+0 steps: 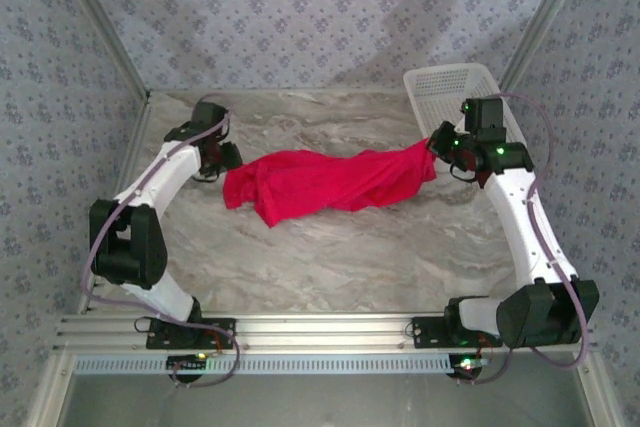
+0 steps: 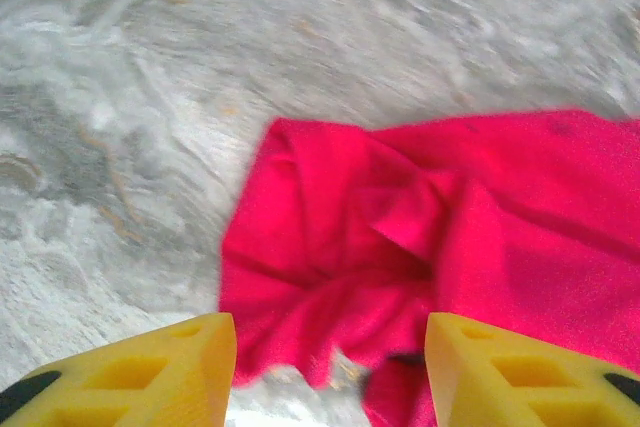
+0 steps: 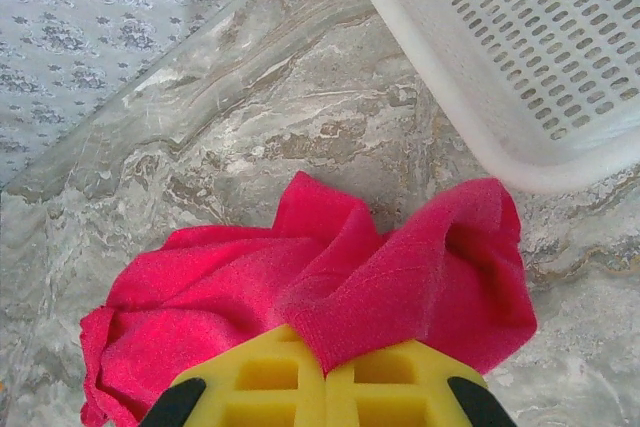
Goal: Fold the inside-out t-shirt
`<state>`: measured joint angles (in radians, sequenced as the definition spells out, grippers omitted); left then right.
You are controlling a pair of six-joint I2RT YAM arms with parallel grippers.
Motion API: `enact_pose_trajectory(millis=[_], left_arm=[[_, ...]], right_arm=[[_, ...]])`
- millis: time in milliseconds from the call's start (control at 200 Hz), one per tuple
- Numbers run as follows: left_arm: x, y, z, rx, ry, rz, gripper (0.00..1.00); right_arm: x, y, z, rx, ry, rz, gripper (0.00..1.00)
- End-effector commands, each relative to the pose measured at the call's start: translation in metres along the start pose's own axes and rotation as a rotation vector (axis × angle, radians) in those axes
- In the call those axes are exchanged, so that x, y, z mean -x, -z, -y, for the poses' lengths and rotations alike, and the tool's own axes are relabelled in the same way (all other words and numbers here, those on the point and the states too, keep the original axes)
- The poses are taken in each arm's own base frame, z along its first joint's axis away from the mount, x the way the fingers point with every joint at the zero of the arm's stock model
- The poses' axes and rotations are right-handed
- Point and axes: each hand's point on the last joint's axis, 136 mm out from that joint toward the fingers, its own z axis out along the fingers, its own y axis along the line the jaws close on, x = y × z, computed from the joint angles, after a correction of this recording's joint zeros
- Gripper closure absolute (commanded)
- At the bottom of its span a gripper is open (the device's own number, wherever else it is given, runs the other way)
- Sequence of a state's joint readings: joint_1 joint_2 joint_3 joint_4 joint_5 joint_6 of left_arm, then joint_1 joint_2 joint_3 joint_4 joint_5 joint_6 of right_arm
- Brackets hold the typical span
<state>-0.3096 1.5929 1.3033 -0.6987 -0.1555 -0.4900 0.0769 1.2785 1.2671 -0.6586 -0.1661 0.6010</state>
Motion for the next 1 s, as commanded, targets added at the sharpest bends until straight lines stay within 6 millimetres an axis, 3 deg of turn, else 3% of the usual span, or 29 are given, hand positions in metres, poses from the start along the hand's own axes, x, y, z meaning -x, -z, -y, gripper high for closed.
enact_pose_trajectory(millis=[0,105,185,385,500,700,800,994], left_arm=[[-0.048,0.015,0.030,-0.044,-0.105,-0.069,0.47],[-0.095,0.008,0.067,-0.165,-0.095,-0.165,0.45],[-0.114,-0.002,0.083,-0.190,-0.034,-0.218,0.48],[-0.130,-0.029,0.075,-0.007,0.129,-0.316,0.49],[-0.133,-0.036,0.075,0.042,0.136,-0.297,0.46],[-0.140,-0.049,0.056,0.169,0.102,-0.309,0.44],[-0.142,-0.050,0.049,0.189,0.088,-0.317,0.53],[-0.145,-0.053,0.025,0.220,0.091,-0.335,0.94]], right_arm=[[0.000,-0.007,0.000,-0.005,0.016,0.005,1.00],[-0.001,-0.012,0.000,-0.003,0.014,-0.011,1.00],[-0.002,-0.013,-0.001,0.002,0.012,-0.017,1.00],[-0.004,-0.015,-0.005,0.014,0.012,-0.027,1.00],[-0.005,-0.013,-0.005,0.013,0.018,-0.032,1.00],[-0.005,-0.012,-0.005,0.015,0.025,-0.028,1.00],[-0.007,-0.013,-0.005,0.019,0.035,-0.038,1.00],[-0.004,-0.009,-0.005,0.030,0.032,-0.030,1.00]])
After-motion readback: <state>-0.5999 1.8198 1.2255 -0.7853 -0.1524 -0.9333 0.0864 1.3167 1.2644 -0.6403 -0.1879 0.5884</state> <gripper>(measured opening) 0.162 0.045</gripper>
